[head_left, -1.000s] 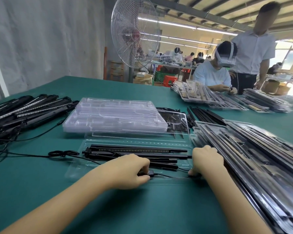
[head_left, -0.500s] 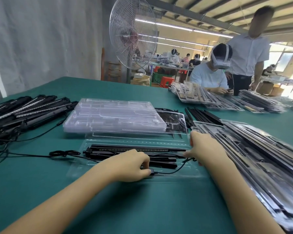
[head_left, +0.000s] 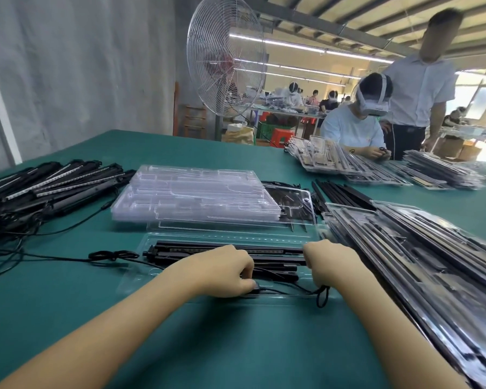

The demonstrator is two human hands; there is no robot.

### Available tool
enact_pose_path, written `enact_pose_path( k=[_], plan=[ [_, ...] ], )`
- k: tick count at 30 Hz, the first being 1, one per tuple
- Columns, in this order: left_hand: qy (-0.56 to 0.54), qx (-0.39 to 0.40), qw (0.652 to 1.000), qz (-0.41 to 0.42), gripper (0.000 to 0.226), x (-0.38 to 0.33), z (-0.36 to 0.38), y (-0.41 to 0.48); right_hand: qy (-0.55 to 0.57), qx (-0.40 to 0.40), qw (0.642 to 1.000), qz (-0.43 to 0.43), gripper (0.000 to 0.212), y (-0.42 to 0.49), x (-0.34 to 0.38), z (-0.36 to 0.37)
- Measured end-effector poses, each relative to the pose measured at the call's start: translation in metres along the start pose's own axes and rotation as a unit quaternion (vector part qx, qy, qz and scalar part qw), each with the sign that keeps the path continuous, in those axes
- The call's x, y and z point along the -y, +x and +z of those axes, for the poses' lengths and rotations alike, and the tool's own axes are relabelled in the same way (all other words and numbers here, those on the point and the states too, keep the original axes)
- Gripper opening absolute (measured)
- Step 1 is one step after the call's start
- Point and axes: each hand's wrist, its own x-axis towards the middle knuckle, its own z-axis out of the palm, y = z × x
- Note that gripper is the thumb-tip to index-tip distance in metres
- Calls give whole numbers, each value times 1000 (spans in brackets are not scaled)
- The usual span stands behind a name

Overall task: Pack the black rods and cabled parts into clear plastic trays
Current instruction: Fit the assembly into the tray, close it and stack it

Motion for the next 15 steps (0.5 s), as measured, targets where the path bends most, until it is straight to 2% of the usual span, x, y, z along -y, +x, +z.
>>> enact_pose_path(
  k=[4, 6, 9, 11, 13, 15],
  plan=[
    [-4, 8, 1000, 8, 25, 1, -3, 3, 84, -43, 996, -2, 17, 1, -3, 2],
    [1, 8, 1000, 10, 24, 1, -4, 4, 176, -44, 983, -10, 17, 1, -7, -3],
    [-4, 6, 1000, 14, 27, 3, -6, 5, 371, -24, 928, -24, 16, -2, -15, -15],
    [-5, 8, 1000, 19, 28, 5, -5, 5, 463, -9, 885, -41, 16, -6, -19, -21],
    [9, 2, 1000, 28, 27, 5, -1, 4, 519, 12, 852, -68, 29, -8, -20, -21],
    [28, -6, 999, 37, 26, 5, 4, 5, 535, 12, 840, -91, 42, -10, -16, -14]
  ],
)
